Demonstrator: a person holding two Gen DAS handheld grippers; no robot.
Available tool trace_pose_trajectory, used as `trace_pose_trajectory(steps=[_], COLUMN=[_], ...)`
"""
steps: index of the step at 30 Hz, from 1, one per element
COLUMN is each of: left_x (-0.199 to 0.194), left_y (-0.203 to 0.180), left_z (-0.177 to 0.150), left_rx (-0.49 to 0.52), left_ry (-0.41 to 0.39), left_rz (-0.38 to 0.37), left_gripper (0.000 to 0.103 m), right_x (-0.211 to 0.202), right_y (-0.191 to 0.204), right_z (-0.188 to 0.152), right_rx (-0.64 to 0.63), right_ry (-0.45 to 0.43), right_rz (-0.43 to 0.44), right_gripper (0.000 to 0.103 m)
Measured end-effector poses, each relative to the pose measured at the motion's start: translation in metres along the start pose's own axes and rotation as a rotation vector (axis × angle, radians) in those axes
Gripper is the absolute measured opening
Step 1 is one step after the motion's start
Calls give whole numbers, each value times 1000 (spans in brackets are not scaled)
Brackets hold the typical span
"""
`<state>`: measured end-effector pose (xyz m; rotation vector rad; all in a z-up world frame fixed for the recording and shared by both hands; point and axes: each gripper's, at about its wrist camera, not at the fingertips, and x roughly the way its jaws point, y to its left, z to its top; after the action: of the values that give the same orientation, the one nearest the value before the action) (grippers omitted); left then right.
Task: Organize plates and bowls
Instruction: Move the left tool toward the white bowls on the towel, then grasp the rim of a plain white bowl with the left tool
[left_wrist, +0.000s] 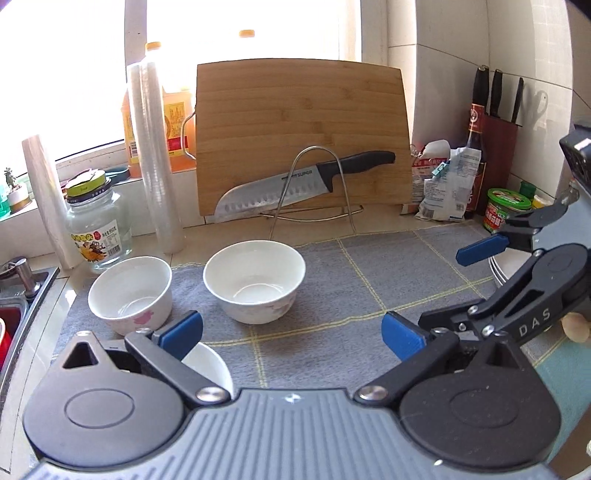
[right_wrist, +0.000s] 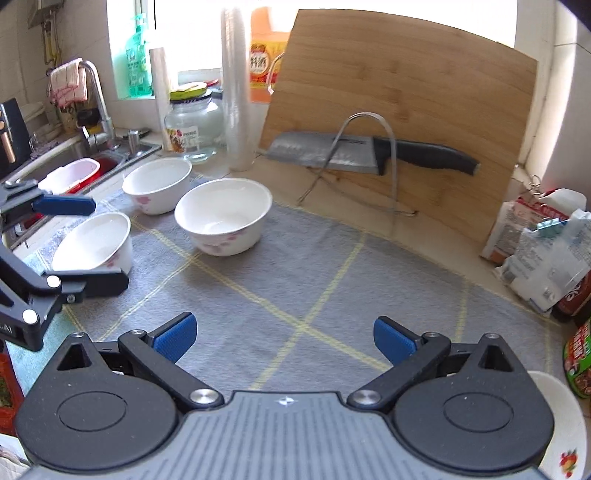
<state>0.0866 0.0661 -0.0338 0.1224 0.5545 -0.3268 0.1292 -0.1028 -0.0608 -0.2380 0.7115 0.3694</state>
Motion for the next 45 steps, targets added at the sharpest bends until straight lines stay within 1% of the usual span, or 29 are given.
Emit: trace_pose_trajectory(steps=[5,8,10,13,16,19,25,27,29,31,32,33,34,35,37,38,41,45], left_x=[-6,-6,-6,-9,-5,3,20,27,33,40,41,43,44,45,48,50,53,57], left_y=[40,60,72,86,98,110,124,128,133,139,143,146,149,152,155,156,155,153], left_z=[-10,-14,-16,-17,-20,-22,-30,-32,-34,-36,-36,-35,-35,-35,-34,-33,-32,-30], left_rx=[32,79,95,92,104,88,105,99,86,64,49,34,27,24,13,9,17,39], left_ry=[6,32,42,50,62,107,167,189,212,255,265,275,283,290,309,318,329,332], left_rz=[-40,-63,-65,-83,-46,-21,-57,-74,-76,-106,-123,-141,-152,-160,-187,-206,-244,-271], left_gripper=[102,102,102,102,102,102,102,102,101,99,99,96,91,88,77,75,72,67], right_x=[13,21,26,32,40,47,64,69,74,77,78,78,79,80,82,83,86,88], right_y=[52,80,98,121,137,145,160,165,172,178,180,182,183,184,186,186,188,191], right_z=[6,9,10,12,14,16,22,22,20,20,19,19,20,21,23,25,29,29], right_rx=[4,4,-22,-80,-135,-163,-164,-175,-188,-203,-208,-211,-211,-211,-209,-206,-204,-219], right_ry=[13,11,17,18,25,27,26,35,44,52,49,49,50,49,43,39,32,36], right_rz=[4,40,64,88,95,104,101,89,91,85,87,89,93,93,86,83,75,66], right_gripper=[103,103,103,103,103,103,103,103,103,103,103,103,103,103,103,103,102,100])
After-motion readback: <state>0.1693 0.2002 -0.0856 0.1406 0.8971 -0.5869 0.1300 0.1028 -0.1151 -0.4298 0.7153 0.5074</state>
